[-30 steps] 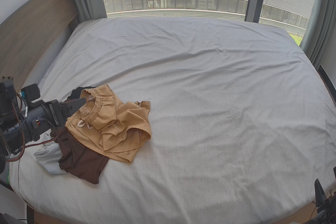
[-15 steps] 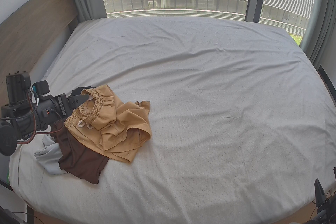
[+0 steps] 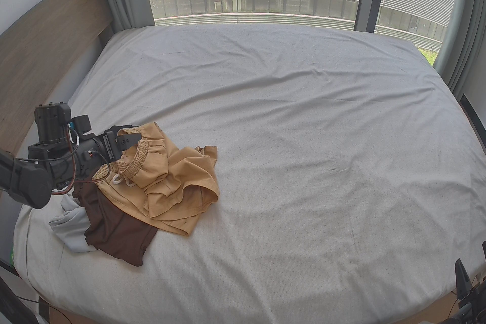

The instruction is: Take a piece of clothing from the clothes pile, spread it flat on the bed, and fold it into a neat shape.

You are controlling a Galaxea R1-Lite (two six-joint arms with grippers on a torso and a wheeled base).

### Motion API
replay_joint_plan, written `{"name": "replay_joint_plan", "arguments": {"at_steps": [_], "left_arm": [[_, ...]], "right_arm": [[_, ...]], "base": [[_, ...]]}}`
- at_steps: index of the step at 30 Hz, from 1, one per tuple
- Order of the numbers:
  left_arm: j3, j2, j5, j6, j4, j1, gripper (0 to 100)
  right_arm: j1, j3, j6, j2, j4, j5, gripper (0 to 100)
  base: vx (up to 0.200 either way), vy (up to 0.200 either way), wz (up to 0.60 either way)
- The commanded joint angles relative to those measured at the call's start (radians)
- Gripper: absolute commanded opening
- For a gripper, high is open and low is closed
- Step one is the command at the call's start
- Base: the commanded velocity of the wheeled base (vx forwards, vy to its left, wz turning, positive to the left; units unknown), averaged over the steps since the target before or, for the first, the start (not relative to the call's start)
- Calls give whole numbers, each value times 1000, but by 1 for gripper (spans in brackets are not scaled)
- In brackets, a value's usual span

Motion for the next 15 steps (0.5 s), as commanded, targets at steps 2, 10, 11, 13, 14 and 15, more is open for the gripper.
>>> {"name": "replay_joint_plan", "arguments": {"at_steps": [2,10,11,13,14,15], "left_arm": [[-64,111,-2,-16,-10,1,100],[-153,189,0,-29,-1,1,100],[-154,192,0,-29,-1,1,100],[-171,220,0,-31,-1,2,100],[-179,231,0,-31,-1,2,100],[-183,243,0,-31,-1,2,100]], "right_arm": [[0,18,0,-16,0,0,100],[0,18,0,-16,0,0,100],[0,18,0,-16,0,0,100],[0,18,0,-16,0,0,100],[0,18,0,-16,0,0,100],[0,18,0,-16,0,-1,100]], "base": [[0,0,0],[0,0,0],[0,0,0],[0,0,0],[0,0,0],[0,0,0]]}}
